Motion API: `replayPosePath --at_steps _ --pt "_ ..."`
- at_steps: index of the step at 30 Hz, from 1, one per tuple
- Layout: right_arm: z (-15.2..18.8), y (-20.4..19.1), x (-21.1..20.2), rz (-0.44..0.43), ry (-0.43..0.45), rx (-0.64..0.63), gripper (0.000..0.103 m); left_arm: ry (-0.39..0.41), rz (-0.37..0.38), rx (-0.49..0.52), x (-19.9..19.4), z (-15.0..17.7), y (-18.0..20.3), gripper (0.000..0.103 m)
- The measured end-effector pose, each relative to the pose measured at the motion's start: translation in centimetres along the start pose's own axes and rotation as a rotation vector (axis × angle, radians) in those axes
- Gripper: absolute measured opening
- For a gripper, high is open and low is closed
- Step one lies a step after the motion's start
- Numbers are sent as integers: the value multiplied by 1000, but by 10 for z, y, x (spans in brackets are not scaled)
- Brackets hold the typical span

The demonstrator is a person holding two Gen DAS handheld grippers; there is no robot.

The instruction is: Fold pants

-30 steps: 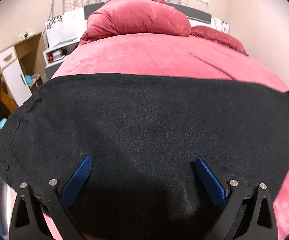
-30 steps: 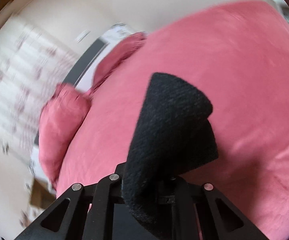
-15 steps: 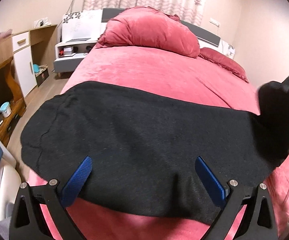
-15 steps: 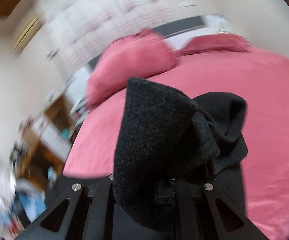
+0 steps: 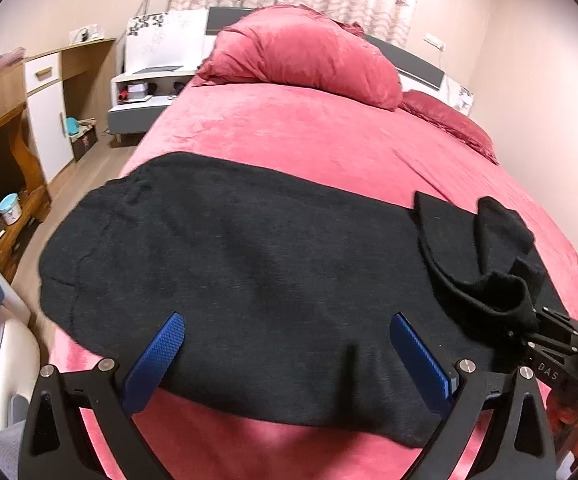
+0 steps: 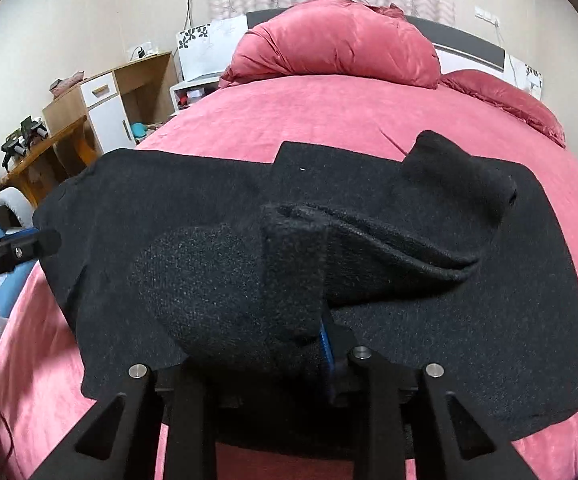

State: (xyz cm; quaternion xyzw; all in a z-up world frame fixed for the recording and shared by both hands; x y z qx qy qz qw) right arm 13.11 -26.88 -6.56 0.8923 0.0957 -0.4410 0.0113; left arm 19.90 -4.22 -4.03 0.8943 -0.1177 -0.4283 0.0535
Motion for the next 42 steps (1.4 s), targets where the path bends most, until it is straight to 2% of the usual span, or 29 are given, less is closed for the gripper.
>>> replayPosePath --at_steps 1,4,7,9,11,12,15,18,20,21,22,23,26,28,31,33,35,37,39,42 --pt "0 -1 -3 1 7 -13 28 4 8 6 -1 -1 5 103" --pt "4 -24 -17 -30 51 -154 27 23 24 22 -5 -6 16 103" --pt "23 -40 -6 7 -24 -289 28 19 26 28 -3 -7 22 103" --pt "28 -36 -6 -21 -32 -277 33 3 29 26 0 -8 24 103" --pt "20 -27 -17 -130 -30 -163 41 -2 34 25 1 -8 26 103" --pt "17 -18 -26 -189 -20 -82 42 -2 37 26 0 -8 27 103" --pt "8 21 -57 -359 93 223 43 1 40 37 0 -9 30 103" --pt "-7 75 -75 -401 219 440 43 -1 46 42 0 -8 33 103" --pt "-12 116 -76 -359 273 572 43 -6 48 51 0 -7 37 103" --pt "-12 142 -69 -307 271 671 43 -10 51 56 0 -6 39 103" --pt "-11 156 -60 -291 261 735 44 -12 59 63 -1 -6 42 103" --pt "-12 177 -44 -291 235 827 44 -13 64 68 -1 -5 45 103" --pt "-22 197 -6 -344 166 945 43 -19 81 74 -6 -3 51 103" --pt "-41 187 16 -366 109 923 41 -19 87 73 -8 -2 52 103" --pt "-87 133 32 -433 83 754 41 -17 84 72 -11 -2 52 103" --pt "-103 94 35 -534 58 659 41 -22 75 69 -9 -4 51 103" --pt "-120 55 46 -660 -9 598 41 -28 69 60 -8 -7 49 103" --pt "-120 39 42 -698 -16 590 41 -32 72 48 -8 -11 49 103" --pt "-111 45 26 -683 57 601 41 -32 91 23 -7 -16 51 103" --pt "-77 78 -7 -510 157 621 41 -60 162 -11 2 -23 65 103"
Point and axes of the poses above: each gripper's, at about its wrist camera, not at the fingertips, and x roughly the way its jaws point, y to its right, z to its underside, the point moved 7 cm from there along x, roughly the way its jaws point, and after that the axes turned 7 degrees about -y, right-handed, at the moved point
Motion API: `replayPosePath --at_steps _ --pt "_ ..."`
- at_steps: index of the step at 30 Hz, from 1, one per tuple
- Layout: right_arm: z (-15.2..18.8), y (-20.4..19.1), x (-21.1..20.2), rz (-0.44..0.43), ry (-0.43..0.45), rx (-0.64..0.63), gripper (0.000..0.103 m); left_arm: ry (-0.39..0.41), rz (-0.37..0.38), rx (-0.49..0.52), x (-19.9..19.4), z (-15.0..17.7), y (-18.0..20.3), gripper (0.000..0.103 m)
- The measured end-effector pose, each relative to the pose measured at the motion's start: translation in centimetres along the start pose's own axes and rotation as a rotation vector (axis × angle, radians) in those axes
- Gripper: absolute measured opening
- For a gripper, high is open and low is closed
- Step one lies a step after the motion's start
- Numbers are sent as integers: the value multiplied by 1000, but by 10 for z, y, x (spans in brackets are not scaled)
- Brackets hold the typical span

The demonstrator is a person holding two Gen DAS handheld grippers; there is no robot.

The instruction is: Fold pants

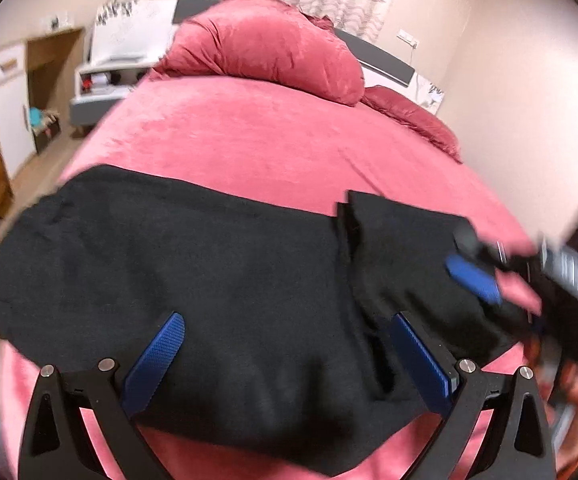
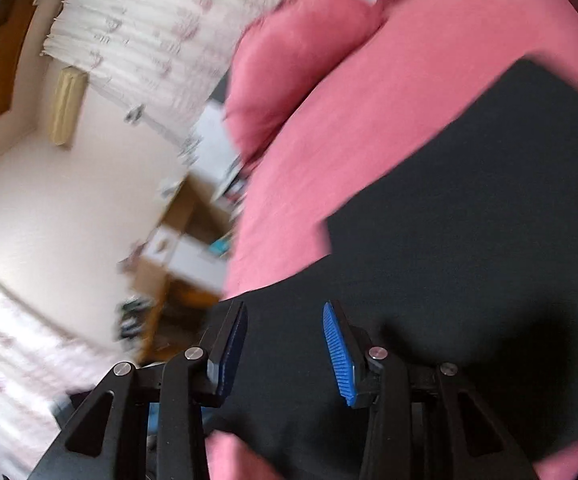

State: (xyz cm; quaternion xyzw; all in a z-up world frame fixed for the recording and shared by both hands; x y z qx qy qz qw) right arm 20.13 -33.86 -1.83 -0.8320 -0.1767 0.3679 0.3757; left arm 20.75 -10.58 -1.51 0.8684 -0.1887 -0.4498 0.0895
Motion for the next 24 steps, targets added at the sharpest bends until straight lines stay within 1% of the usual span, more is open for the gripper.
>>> replayPosePath --at_steps 2,4,5,6,8,9,10,11,12,13,14,15,16,18,20,21,22,23,24 --pt "2 22 -25 99 65 -4 41 -49 80 -19 15 -5 17 103" --pt "10 48 -59 204 118 10 41 -102 116 -40 30 -8 31 103" --pt "8 57 -68 242 130 14 42 -135 137 -49 40 -9 38 103" --pt "11 68 -78 286 139 15 41 -192 144 -48 54 -8 45 103" --pt "18 85 -92 332 137 41 42 -280 119 -41 77 -4 52 102" --pt "22 92 -90 325 140 63 42 -327 116 -44 87 1 55 97" --pt "23 97 -95 302 147 87 42 -357 122 -48 93 4 58 90" --pt "26 98 -95 283 155 106 41 -361 117 -48 94 6 61 88" --pt "26 100 -98 276 159 113 41 -338 115 -37 92 5 64 70" --pt "27 102 -101 271 164 111 41 -327 140 -10 90 5 70 38" --pt "30 102 -100 271 167 104 41 -350 130 12 92 8 74 31" --pt "30 102 -98 278 167 96 42 -363 123 27 93 9 77 28" --pt "31 99 -96 281 166 92 42 -351 129 45 90 8 80 21" --pt "30 94 -101 284 179 87 42 -329 145 59 80 3 84 17" --pt "25 86 -111 286 228 66 42 -283 201 34 59 -8 89 15" --pt "29 86 -119 287 247 55 42 -254 220 32 45 -14 91 15" --pt "27 83 -126 290 265 42 41 -229 213 44 34 -17 91 15" --pt "27 82 -128 295 263 37 41 -222 188 51 31 -16 87 15" --pt "27 86 -125 298 243 40 42 -228 158 58 33 -13 82 15"
Point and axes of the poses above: each gripper's, at about its wrist camera, not at the fingertips, and x roughly the way its jaws point, y to its right, z to its underside, the point moved 7 cm from there along x, roughly the way its jaws point, and after that the axes turned 7 degrees about -y, right-handed, at the moved point
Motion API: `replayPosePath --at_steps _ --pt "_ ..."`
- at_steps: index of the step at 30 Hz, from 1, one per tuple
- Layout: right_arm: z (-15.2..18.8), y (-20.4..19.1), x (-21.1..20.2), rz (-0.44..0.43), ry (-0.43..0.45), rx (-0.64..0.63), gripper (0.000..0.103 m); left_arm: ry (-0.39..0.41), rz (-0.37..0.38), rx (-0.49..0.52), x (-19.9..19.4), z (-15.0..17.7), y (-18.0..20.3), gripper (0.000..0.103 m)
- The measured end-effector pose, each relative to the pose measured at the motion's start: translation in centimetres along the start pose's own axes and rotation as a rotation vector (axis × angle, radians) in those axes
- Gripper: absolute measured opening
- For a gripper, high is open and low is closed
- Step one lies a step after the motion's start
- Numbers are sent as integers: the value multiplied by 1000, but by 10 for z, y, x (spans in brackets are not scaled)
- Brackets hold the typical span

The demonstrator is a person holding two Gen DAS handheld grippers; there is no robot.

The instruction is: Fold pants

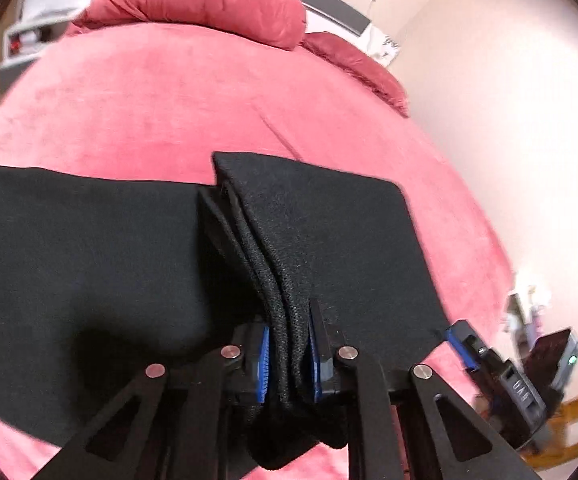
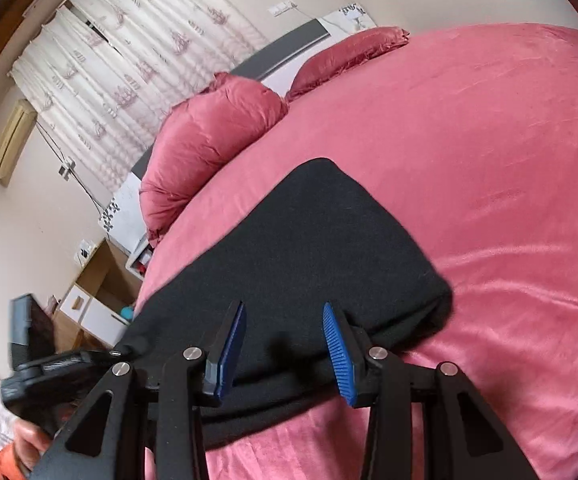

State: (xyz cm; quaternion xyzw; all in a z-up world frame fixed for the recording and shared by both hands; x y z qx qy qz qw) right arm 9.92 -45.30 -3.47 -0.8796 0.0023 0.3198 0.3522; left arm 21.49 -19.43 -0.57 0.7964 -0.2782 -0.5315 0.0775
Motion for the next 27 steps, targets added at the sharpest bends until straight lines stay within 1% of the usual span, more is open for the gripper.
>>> replayPosePath --at_steps 1,2,3,4,5,6,7,8,9,10,11,12,13,14,15,16,17,19,21,22,24,27 --pt "3 5 6 3 -26 7 42 -16 -35 5 6 5 -7 16" --pt "7 8 11 10 -49 17 42 -49 -74 9 19 13 -18 16" --pt "11 13 16 13 -78 32 42 -78 -86 2 30 22 -27 16" --pt "15 16 20 9 -101 52 42 -92 -79 -11 37 29 -32 18" --pt "17 19 18 1 -101 70 41 -74 -63 -29 41 35 -36 20" --pt "18 20 14 -7 -86 82 41 -47 -67 -32 40 37 -37 27" --pt "17 21 8 -8 -66 88 42 -26 -78 -27 40 38 -38 30" --pt "16 23 2 1 -41 90 42 -8 -86 -17 40 39 -37 31" --pt "14 28 -5 21 -12 92 42 1 -89 -7 38 40 -35 33" --pt "12 32 -10 38 8 98 43 8 -99 5 39 41 -33 38" --pt "9 39 -15 55 29 113 46 13 -115 23 39 42 -31 40" --pt "7 48 -19 71 46 139 50 19 -132 45 39 45 -28 45" --pt "5 55 -20 81 52 165 52 25 -149 65 38 42 -31 49" --pt "3 65 -19 87 54 205 55 37 -187 95 39 43 -27 58" --pt "2 73 -16 78 49 243 56 49 -225 112 38 45 -27 74" --pt "1 77 -13 63 41 266 57 64 -266 124 34 44 -30 85" --pt "0 82 -8 46 29 286 57 81 -283 131 30 45 -34 86" --pt "0 88 3 17 3 317 57 88 -262 132 28 48 -37 87" --pt "0 94 15 -28 -18 349 59 87 -263 143 26 52 -47 87" --pt "0 96 20 -63 -22 378 61 87 -267 147 26 52 -46 88" --pt "2 103 27 -130 -9 455 62 83 -266 135 27 51 -50 89" --pt "5 107 26 -216 36 503 62 80 -259 110 28 45 -51 89"
Point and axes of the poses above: each gripper's, at about its wrist camera, not at the fingertips, and x roughly the way its jaws point, y to its right, z to its underside, the point moved 7 cm from there along x, roughly the way its jaws point, and after that the axes turned 7 degrees about -y, right-handed, at the moved point
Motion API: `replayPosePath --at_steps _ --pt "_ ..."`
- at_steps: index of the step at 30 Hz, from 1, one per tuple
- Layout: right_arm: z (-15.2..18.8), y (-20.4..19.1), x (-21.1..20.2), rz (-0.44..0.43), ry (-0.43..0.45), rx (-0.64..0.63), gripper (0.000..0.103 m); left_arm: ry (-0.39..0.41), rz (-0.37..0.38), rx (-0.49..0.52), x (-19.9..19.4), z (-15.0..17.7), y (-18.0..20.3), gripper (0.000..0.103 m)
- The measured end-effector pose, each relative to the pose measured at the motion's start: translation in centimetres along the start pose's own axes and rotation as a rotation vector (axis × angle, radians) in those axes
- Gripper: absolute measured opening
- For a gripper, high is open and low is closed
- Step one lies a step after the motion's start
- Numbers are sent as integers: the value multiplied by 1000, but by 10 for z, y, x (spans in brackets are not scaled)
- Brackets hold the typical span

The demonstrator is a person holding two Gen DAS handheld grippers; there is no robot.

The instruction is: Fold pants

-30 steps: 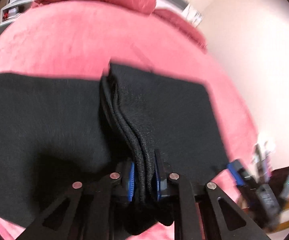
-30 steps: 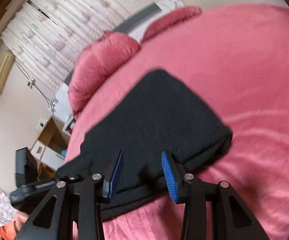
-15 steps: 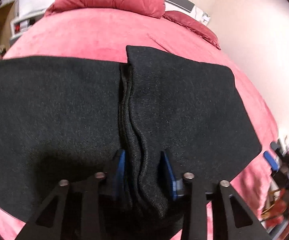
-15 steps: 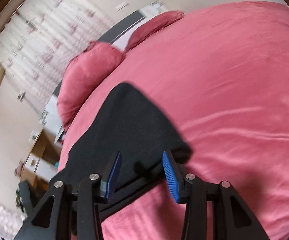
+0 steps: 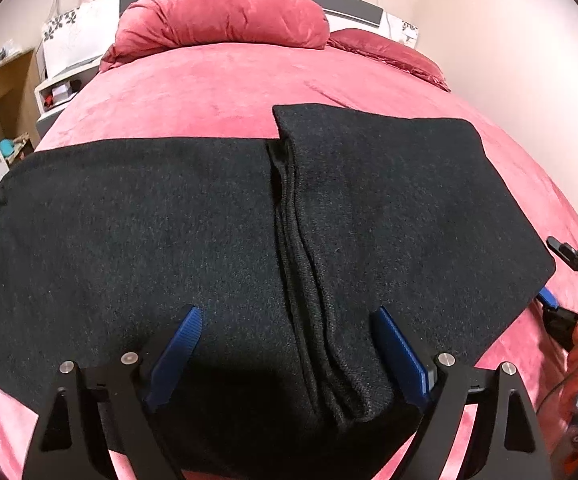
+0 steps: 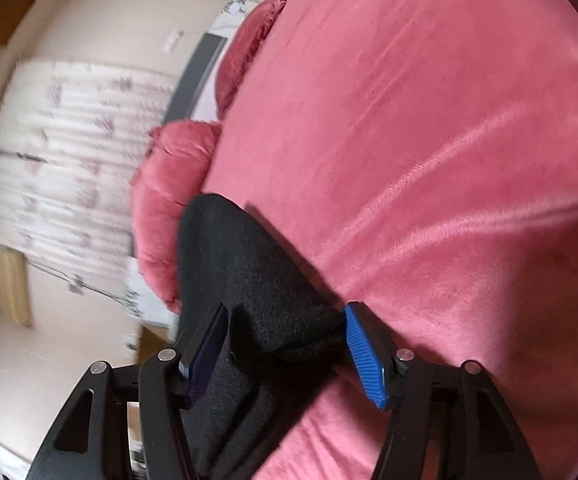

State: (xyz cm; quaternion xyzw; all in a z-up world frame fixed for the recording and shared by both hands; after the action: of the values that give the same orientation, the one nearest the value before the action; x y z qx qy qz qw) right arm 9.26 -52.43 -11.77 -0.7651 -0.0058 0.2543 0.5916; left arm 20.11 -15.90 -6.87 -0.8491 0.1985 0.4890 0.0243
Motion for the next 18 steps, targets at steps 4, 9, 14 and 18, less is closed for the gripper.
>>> replayPosePath --at_steps 4,9,14,18 --pt "-3 4 1 -36 -31 -33 55 6 15 -51 -12 -3 -7 89" --pt "-19 3 7 -63 -7 16 54 7 -34 -18 -6 -1 -14 90" --pt "2 -27 27 -8 -120 -226 60 29 -67 2 -1 2 -9 94" --pt "-13 -3 29 -25 -99 -59 57 21 -71 -7 3 -2 -7 97"
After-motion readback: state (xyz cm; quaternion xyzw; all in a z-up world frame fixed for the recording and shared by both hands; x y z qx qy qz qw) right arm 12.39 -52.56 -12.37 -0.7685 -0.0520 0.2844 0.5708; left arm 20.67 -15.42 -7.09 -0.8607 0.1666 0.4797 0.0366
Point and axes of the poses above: each gripper's, at about its wrist camera, not at the fingertips, and x roughly the way its jaws point, y to its right, z to its underside, the point moved 7 cm from there along x, roughly the way its jaws point, and after that the axes turned 7 degrees about -y, right-handed, at the moved point
